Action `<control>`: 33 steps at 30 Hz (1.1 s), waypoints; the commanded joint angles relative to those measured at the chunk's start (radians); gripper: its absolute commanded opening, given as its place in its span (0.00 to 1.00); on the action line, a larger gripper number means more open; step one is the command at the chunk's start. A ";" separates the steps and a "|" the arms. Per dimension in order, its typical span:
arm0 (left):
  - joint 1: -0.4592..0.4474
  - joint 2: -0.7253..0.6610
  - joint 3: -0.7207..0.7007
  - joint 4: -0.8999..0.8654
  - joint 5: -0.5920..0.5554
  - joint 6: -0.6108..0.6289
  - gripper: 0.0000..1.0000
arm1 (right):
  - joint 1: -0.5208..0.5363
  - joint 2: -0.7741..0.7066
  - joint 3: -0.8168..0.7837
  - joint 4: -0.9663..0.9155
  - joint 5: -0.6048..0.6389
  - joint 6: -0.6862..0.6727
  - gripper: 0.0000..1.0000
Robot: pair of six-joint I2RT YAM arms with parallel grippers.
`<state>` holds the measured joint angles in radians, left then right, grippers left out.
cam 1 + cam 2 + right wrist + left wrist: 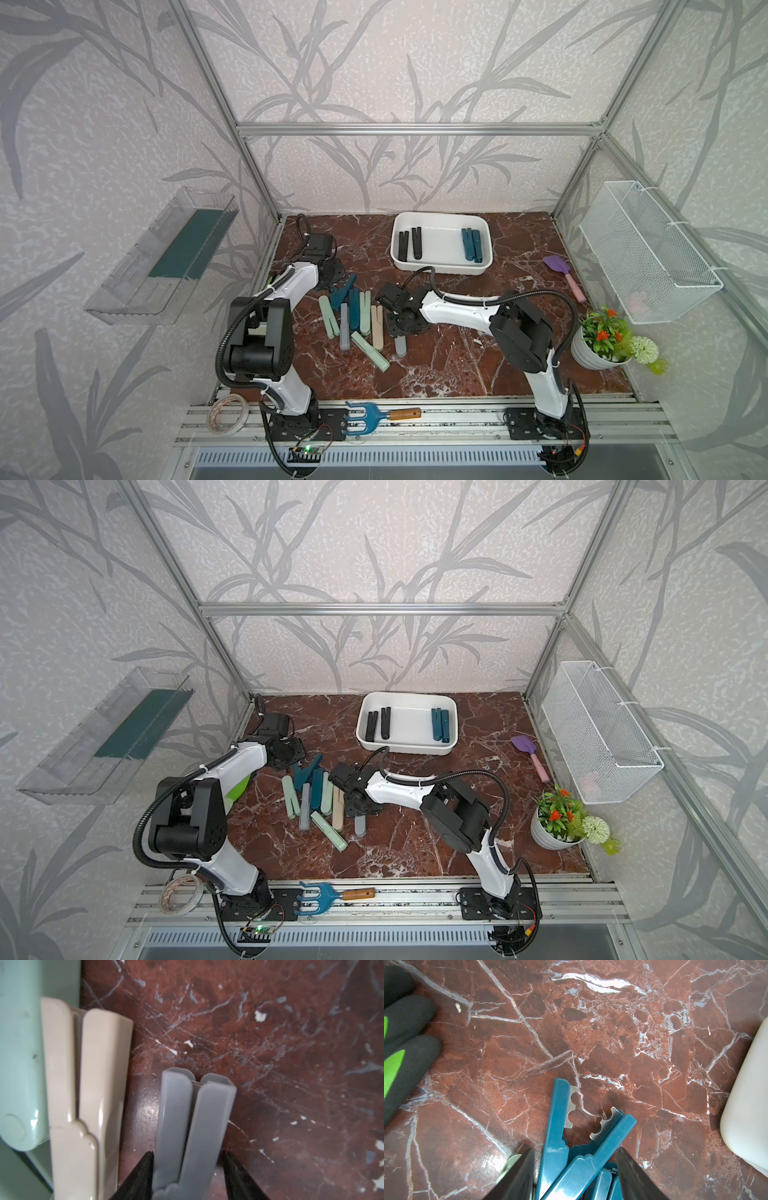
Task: Put the pruning pliers into the storage box
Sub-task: Pick up the pruning pliers from the center of the board, then place the pruning pliers in the storage box.
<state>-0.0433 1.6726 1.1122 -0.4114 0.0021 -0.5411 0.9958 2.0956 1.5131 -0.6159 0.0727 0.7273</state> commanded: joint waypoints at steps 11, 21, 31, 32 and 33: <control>0.006 -0.040 0.026 -0.022 -0.005 0.009 0.63 | -0.028 -0.022 -0.021 -0.029 0.033 -0.031 0.31; 0.006 -0.048 0.029 -0.030 -0.008 0.013 0.63 | -0.100 -0.166 -0.021 -0.038 0.022 -0.083 0.31; 0.005 -0.087 0.017 -0.041 0.019 0.013 0.63 | -0.290 -0.256 0.089 -0.005 0.055 -0.254 0.31; 0.005 -0.094 0.017 -0.041 0.023 0.014 0.63 | -0.315 -0.239 0.123 -0.010 0.045 -0.267 0.31; 0.004 -0.102 0.017 -0.046 0.028 0.015 0.63 | -0.343 -0.215 0.162 -0.010 0.044 -0.281 0.32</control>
<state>-0.0437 1.6184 1.1122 -0.4324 0.0208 -0.5339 0.6998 1.8645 1.6005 -0.6380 0.0967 0.5186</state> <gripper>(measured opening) 0.631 0.334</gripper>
